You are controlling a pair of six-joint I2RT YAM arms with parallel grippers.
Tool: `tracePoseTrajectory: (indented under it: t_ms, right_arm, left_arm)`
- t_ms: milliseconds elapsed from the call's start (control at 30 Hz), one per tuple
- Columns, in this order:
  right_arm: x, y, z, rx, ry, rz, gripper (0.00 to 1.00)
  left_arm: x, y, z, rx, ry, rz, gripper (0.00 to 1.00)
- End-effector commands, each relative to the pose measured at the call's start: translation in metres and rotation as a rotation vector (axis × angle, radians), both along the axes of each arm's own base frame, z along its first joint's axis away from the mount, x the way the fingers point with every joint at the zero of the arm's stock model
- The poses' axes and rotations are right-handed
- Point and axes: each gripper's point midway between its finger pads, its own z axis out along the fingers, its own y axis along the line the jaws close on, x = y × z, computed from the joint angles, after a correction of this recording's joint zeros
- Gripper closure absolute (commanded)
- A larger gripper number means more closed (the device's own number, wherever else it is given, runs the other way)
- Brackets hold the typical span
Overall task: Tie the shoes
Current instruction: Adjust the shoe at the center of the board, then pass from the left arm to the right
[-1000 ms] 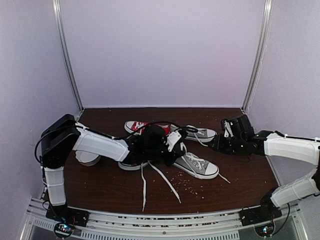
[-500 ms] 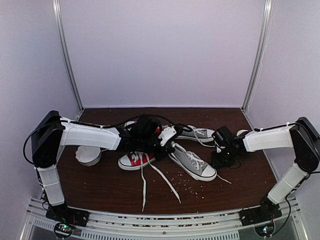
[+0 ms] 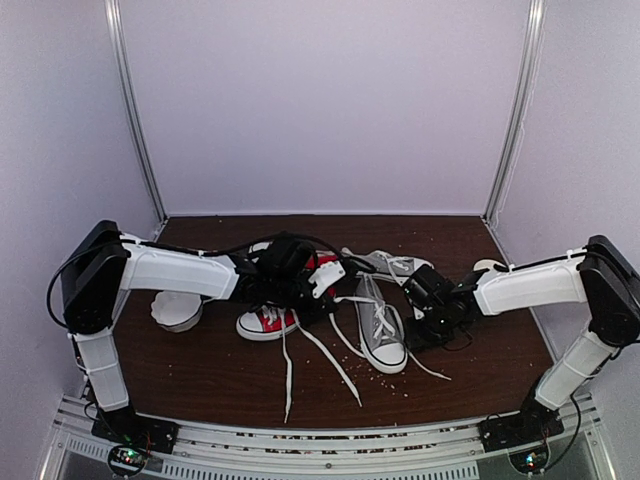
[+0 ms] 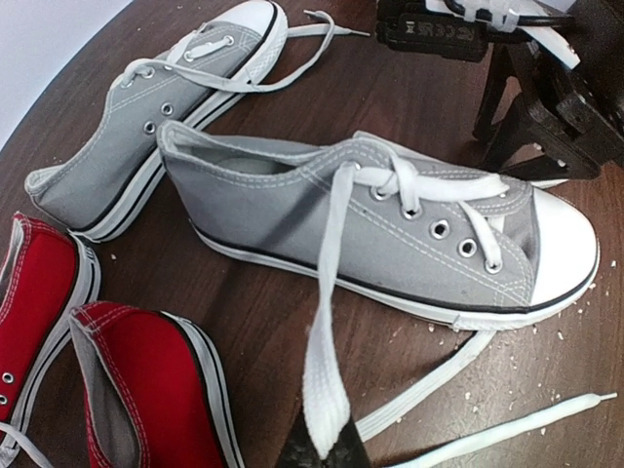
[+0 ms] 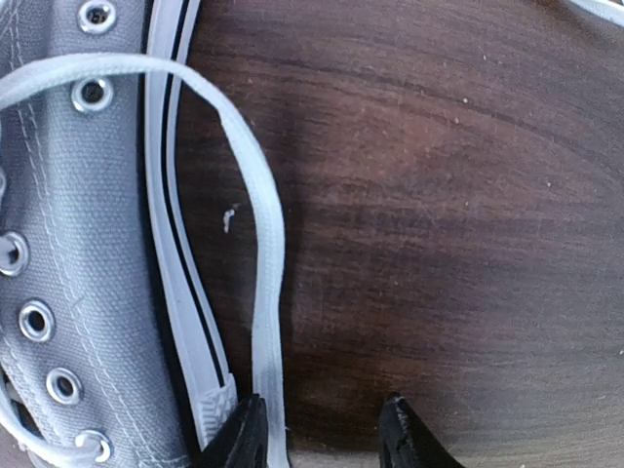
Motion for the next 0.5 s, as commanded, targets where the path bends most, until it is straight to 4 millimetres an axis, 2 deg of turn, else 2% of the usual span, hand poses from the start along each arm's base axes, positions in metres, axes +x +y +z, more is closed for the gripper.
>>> tracePoseTrajectory:
  t_ms: [0,133,200,267,333,400,467]
  right_arm:
    - [-0.004,-0.004,0.013,-0.019,0.005,0.000,0.60]
    - [-0.001,-0.006,0.050,-0.009,-0.086,0.066,0.60]
    - [-0.001,0.005,0.075,0.001,-0.175,0.157,0.61]
    - [-0.010,0.035,0.096,0.060,-0.251,0.298,0.60]
    - [-0.028,0.075,0.110,0.175,-0.291,0.453,0.59]
    - [-0.041,0.110,0.115,0.305,-0.326,0.569,0.58]
    - [-0.044,0.131,0.111,0.385,-0.329,0.600,0.56]
  left_arm:
    - [-0.008,0.002,0.029,-0.044,-0.032,-0.043,1.00]
    - [-0.017,-0.005,0.050,-0.105,-0.006,-0.089,1.00]
    - [-0.025,-0.009,0.062,-0.151,0.028,-0.116,1.00]
    - [-0.033,-0.013,0.071,-0.187,0.056,-0.149,1.00]
    - [-0.041,-0.015,0.076,-0.217,0.081,-0.185,1.00]
    - [-0.044,-0.018,0.077,-0.235,0.097,-0.199,1.00]
    - [-0.043,-0.021,0.074,-0.238,0.114,-0.196,1.00]
